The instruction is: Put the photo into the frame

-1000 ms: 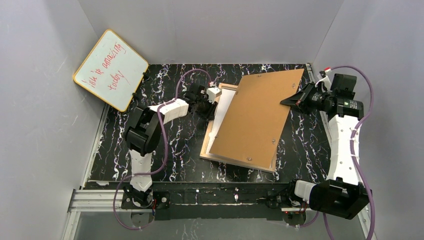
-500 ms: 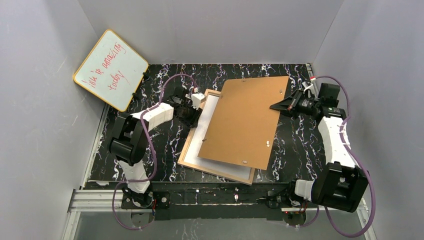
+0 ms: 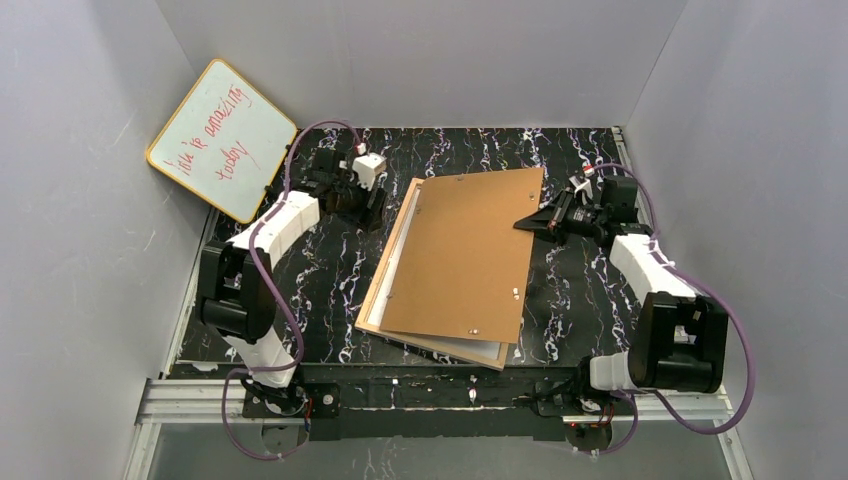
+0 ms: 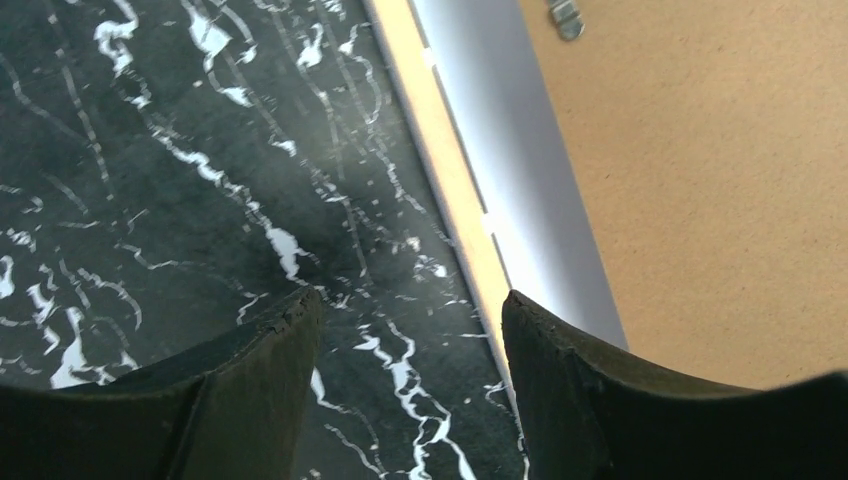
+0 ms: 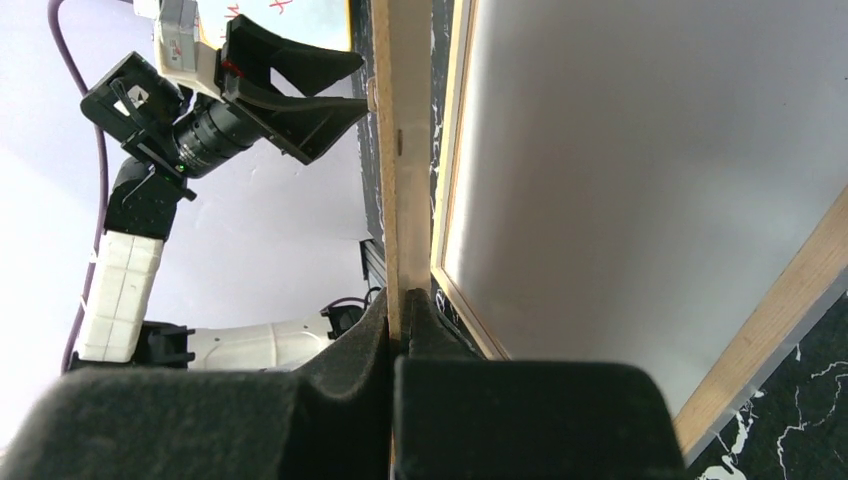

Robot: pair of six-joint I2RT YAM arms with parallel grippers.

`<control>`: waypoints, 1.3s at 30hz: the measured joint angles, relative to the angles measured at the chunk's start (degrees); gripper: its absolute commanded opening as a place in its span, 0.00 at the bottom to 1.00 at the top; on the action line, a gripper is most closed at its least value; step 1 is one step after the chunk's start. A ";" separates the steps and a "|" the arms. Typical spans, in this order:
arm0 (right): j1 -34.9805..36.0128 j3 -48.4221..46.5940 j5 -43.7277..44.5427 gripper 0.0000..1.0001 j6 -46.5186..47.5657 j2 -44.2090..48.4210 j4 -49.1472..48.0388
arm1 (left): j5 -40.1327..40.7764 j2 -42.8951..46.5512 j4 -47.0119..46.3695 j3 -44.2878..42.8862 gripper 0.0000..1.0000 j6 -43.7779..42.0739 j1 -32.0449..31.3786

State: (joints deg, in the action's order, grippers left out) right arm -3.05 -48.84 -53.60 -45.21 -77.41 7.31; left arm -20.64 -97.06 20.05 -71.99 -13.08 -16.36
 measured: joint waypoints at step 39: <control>2.82 6.73 3.39 0.01 -7.15 -12.11 -21.27 | -3.78 -1.75 -0.98 14.16 0.29 -12.37 3.50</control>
State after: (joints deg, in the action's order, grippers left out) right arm -0.23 -42.11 -50.22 -52.36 -89.52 -13.96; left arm -24.43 -98.80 19.07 -57.82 -25.45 -12.86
